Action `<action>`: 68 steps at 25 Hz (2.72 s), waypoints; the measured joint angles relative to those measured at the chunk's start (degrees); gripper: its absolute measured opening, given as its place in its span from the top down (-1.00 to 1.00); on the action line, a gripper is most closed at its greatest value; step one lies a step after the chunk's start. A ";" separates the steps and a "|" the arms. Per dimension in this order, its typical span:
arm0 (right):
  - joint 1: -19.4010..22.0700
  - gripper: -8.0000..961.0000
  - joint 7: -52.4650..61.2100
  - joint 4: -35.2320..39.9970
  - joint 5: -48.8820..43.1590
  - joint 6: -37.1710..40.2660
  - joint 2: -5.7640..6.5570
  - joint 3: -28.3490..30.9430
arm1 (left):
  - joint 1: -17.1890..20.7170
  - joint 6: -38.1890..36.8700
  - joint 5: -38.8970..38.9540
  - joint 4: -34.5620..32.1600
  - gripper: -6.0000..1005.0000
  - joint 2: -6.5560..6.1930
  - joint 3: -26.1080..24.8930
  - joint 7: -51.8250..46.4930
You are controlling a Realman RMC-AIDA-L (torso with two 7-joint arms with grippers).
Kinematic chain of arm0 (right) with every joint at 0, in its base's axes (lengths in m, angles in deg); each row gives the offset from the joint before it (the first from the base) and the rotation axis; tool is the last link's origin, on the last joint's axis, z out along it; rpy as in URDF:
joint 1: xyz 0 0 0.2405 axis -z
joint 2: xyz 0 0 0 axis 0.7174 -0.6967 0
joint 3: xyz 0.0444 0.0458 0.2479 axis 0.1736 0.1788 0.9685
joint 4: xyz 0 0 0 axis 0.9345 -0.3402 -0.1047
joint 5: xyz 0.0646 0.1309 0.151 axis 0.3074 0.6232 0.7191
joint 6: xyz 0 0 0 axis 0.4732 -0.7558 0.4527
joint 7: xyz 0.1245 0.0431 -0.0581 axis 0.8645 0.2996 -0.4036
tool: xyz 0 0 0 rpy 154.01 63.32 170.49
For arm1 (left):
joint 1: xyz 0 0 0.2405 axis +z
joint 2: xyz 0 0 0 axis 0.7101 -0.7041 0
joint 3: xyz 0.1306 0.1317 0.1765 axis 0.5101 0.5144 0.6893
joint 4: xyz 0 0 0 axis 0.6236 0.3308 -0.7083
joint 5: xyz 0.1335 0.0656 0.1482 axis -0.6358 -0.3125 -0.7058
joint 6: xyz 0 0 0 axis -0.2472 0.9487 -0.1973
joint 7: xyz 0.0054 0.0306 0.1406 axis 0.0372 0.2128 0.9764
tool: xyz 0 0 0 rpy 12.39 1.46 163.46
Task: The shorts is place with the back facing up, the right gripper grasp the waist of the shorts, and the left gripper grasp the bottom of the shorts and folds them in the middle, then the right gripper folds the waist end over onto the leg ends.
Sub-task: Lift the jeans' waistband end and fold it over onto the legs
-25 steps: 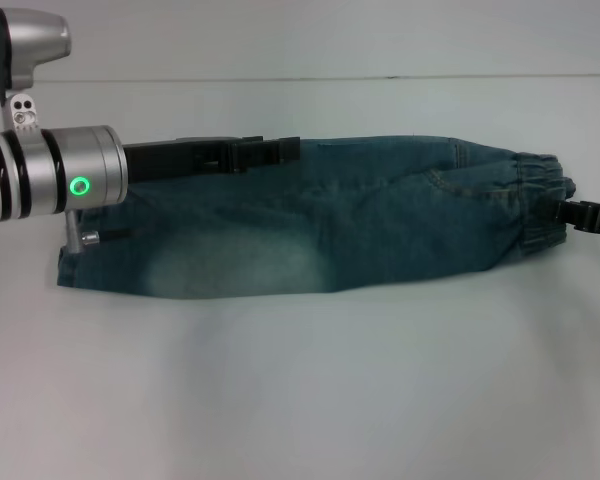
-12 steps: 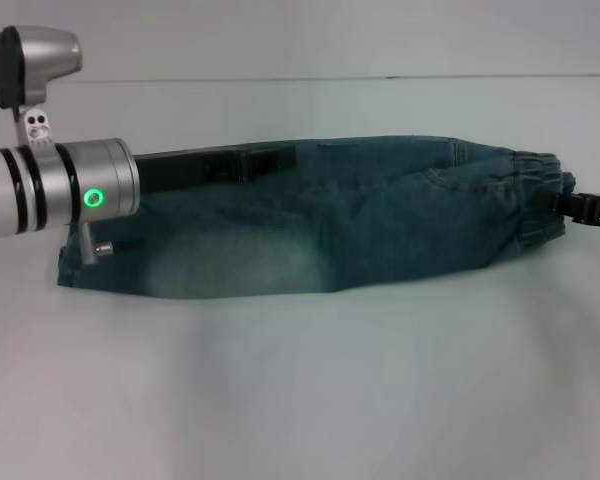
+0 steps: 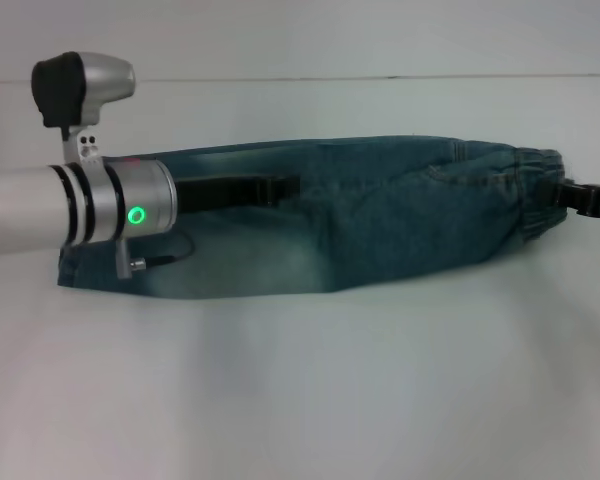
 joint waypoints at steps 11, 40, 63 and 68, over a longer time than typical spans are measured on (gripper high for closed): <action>0.03 0.84 3.10 8.13 1.55 4.82 -1.58 -0.06 | -4.11 10.87 2.69 7.23 0.95 0.22 7.15 0.26; -0.22 0.82 10.84 27.08 2.11 12.13 -4.36 -0.63 | -5.50 19.46 28.54 10.91 0.84 0.19 37.37 -0.26; -2.37 0.80 13.05 31.07 1.80 13.40 -4.35 -4.05 | -4.43 15.74 38.45 8.11 0.75 0.20 45.62 0.54; -3.03 0.80 13.33 30.69 1.71 13.12 -4.49 -6.10 | -2.01 22.70 38.44 5.21 0.73 0.19 41.08 4.52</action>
